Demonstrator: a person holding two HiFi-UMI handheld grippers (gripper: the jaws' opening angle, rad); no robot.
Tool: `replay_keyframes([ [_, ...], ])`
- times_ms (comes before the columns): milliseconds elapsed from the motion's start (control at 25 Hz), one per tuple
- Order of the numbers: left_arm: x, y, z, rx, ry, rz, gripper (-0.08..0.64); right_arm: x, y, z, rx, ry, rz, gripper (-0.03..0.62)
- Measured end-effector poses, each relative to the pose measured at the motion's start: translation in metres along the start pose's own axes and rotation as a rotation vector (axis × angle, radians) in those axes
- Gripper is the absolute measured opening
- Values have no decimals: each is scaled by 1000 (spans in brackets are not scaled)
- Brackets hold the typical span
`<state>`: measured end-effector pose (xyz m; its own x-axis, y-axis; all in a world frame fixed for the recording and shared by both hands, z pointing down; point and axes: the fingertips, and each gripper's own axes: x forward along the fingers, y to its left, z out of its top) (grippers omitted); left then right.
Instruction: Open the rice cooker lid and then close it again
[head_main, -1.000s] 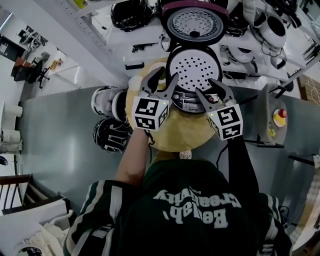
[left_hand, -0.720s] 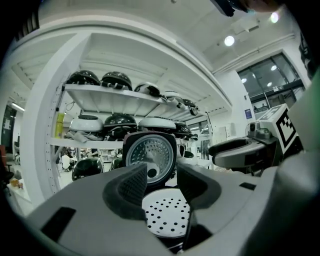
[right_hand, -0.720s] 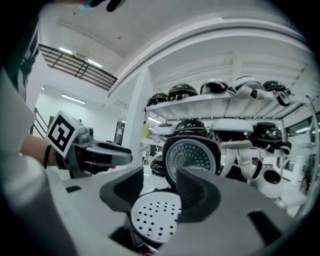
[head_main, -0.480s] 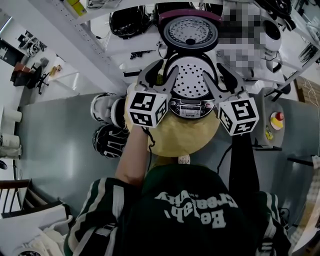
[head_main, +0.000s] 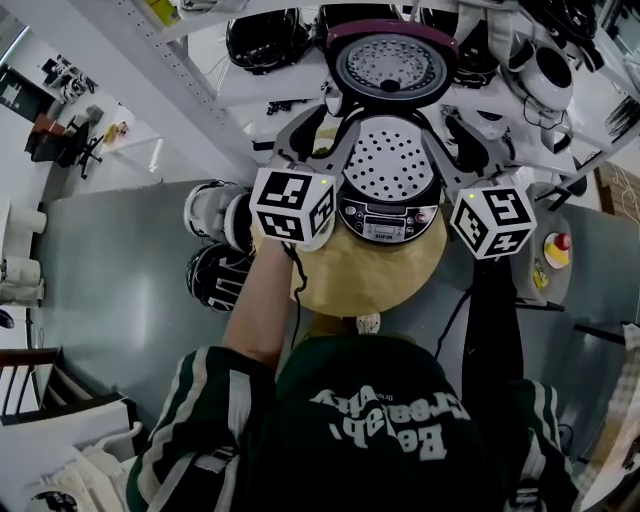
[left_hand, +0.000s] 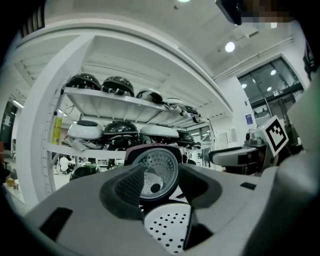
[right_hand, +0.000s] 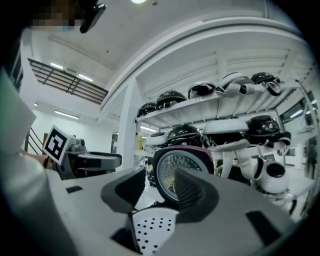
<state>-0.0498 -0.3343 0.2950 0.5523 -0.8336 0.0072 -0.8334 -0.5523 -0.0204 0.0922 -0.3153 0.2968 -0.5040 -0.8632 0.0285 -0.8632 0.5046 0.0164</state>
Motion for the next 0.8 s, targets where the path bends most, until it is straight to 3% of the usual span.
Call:
replay_keyframes([
  [440,64,35,36,4,9,-37,210,52,-62,34,-22,-21,-40,183],
  [800,125,74,41,21,39,-22,252,105,-115,55,-12,-11,-55,201],
])
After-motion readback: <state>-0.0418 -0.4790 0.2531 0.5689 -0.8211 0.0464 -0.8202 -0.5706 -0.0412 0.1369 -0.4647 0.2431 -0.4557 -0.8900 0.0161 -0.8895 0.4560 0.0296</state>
